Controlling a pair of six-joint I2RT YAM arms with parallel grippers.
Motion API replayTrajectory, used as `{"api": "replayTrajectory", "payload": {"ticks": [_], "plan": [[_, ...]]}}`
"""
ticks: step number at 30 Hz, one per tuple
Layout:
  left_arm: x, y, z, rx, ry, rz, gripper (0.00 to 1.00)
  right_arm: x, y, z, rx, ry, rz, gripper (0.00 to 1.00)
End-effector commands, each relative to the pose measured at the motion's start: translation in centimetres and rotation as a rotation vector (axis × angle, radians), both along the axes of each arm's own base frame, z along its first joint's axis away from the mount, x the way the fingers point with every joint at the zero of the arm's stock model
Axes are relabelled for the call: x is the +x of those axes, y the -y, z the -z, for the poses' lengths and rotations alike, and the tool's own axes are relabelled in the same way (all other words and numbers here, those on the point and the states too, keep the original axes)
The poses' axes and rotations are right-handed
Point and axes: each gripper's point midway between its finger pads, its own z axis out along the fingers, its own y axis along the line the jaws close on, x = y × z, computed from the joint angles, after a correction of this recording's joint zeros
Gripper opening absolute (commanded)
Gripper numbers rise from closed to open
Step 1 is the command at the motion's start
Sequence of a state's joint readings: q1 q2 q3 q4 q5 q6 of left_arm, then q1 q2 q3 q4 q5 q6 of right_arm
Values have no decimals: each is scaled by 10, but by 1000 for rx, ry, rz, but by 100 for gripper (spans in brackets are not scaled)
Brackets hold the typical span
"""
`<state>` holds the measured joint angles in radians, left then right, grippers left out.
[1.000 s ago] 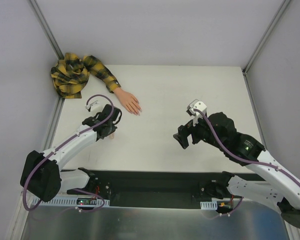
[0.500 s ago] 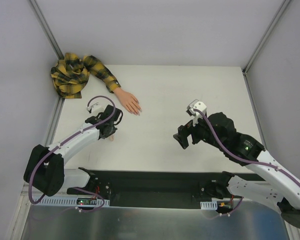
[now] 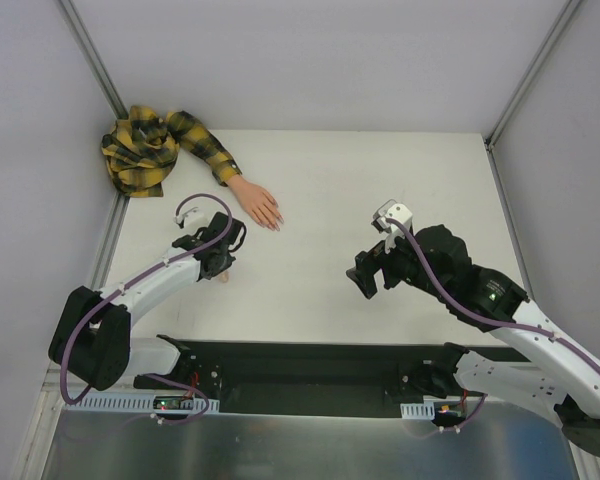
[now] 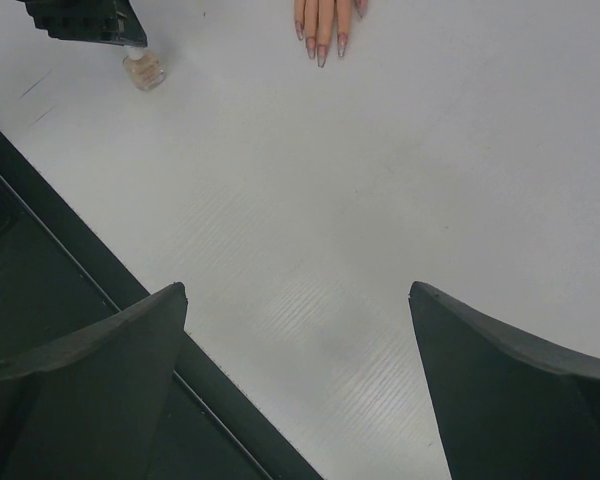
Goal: Paint the nails
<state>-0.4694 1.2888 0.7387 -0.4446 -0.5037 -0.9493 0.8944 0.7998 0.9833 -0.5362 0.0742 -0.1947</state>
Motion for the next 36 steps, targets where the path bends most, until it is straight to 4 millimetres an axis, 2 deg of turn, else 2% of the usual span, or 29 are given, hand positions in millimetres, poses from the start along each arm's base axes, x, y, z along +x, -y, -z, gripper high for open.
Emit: {"api": "replayTrajectory", "payload": {"ticks": [1,7,17,18,19,21,22,25,26,28,29,30,31,32,33,34,36], "plan": [[3,-6,1,23,13,-7,5,1,-2,-4,26,6,7,96],[3,-7,0,27,18,2,8,-2,-4,-8,39,2,-6,96],[1,-8,-6,16,49,14,24,-8,-2,-19,75,10,-16,96],[1,-8,-8,15,54,15,26,-8,-1,-19,78,9,-13,96],[1,-6,-10,9,58,23,34,-9,0,-21,84,11,-14,96],[3,-5,-17,0,76,39,39,-9,0,-22,89,10,-12,96],[3,0,-21,-20,81,59,47,-10,2,-23,92,11,-8,96],[7,9,-46,-82,147,97,60,-9,8,-27,95,11,28,96],[5,16,-61,-128,183,133,66,-4,17,-35,98,33,82,96],[7,31,-93,-200,251,206,70,0,34,-35,68,25,174,96],[2,44,-114,-257,290,294,74,7,49,-39,48,47,254,96],[4,52,-139,-292,344,335,75,5,62,-42,24,43,294,96],[2,57,-156,-316,379,373,77,5,71,-44,15,47,333,96],[-2,61,-176,-335,427,423,83,7,85,-48,5,58,400,96],[-5,67,-202,-371,478,466,84,1,98,-52,-2,56,432,96],[-9,68,-216,-386,511,484,84,-2,107,-55,0,59,459,96],[-23,64,-255,-425,627,500,95,-12,127,-61,34,62,508,96]]}}
